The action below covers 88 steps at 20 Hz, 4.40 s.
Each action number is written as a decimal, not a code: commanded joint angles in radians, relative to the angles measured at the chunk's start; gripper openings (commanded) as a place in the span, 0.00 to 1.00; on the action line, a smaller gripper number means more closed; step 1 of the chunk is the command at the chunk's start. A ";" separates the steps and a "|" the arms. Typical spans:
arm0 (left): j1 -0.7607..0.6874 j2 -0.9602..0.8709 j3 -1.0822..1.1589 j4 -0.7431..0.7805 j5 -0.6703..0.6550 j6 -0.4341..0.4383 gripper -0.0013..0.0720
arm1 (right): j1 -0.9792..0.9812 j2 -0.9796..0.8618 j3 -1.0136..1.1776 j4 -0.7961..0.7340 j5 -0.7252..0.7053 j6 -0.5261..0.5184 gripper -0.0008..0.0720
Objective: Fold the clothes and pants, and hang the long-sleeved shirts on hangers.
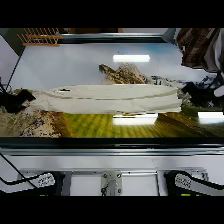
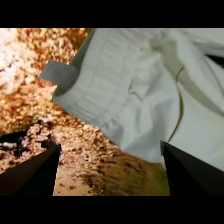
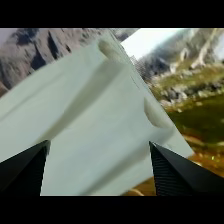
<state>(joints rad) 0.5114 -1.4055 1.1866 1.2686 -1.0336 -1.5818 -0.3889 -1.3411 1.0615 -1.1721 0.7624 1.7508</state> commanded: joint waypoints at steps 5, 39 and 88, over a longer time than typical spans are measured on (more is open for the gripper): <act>0.020 0.012 -0.311 -0.358 0.245 0.116 0.95 | -0.049 -0.037 -0.221 0.286 -0.002 -0.119 1.00; 0.147 0.467 -0.612 -0.057 0.090 0.188 0.04 | 0.141 0.351 -0.497 -0.074 0.219 -0.113 0.05; -1.275 -0.488 0.385 -0.225 0.167 0.025 0.03 | 0.042 0.108 0.274 -0.039 0.802 -0.339 0.03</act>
<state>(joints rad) -0.7090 -1.7943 1.4601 1.0431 -0.8658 -1.5555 -0.4503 -1.3319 1.2724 -1.1320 1.5036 1.2881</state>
